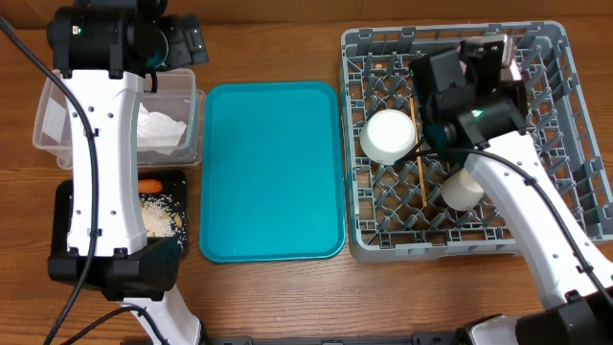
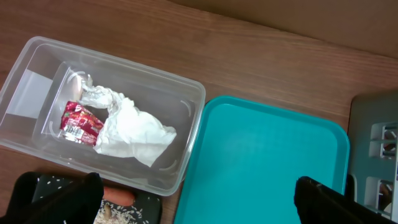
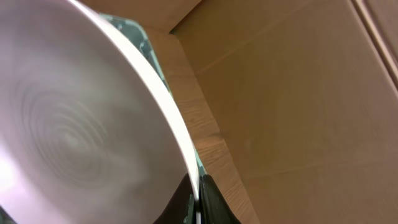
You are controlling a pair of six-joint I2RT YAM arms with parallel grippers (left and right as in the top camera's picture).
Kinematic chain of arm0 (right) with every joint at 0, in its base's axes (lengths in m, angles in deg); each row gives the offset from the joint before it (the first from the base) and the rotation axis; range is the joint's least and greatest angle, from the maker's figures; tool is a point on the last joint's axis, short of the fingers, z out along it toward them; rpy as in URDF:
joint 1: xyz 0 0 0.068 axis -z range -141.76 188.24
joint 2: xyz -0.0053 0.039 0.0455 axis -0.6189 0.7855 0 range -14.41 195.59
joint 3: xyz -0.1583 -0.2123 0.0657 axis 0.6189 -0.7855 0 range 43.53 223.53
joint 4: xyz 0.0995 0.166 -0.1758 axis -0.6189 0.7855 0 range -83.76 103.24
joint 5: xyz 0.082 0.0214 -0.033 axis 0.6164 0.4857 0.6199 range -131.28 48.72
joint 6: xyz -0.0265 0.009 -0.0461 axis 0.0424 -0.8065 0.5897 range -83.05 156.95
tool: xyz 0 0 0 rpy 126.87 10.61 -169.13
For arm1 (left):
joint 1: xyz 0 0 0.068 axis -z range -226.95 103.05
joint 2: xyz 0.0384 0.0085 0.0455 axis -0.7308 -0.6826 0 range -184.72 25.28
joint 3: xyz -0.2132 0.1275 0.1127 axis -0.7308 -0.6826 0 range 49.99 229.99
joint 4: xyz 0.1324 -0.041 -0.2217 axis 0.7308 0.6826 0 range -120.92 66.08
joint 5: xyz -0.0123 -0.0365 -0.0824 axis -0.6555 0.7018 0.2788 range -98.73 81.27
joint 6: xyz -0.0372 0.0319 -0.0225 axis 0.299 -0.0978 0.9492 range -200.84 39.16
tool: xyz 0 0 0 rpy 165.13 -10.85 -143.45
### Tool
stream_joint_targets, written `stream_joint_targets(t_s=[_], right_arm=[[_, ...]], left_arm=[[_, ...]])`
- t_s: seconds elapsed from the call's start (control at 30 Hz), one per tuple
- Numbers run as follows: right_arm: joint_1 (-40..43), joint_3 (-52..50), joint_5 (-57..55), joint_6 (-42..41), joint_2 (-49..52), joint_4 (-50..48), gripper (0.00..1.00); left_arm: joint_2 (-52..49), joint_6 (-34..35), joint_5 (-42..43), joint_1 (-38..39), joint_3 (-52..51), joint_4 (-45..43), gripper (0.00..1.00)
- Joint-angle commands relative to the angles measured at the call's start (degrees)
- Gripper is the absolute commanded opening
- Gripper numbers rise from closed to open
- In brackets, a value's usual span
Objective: Sort waste into correct bins and load items into the dishwasher
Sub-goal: 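Carry the plate over the rack and lower it upright into a slot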
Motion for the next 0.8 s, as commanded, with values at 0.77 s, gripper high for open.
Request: stream_joint_targets(t_s=[0.77], right_arm=[[0.2,-6.4,2.4,8.9,-0.2,-9.7,0.04]], left_arm=[[0.7,1.0,-0.6,0.0,0.8,0.0,1.0]])
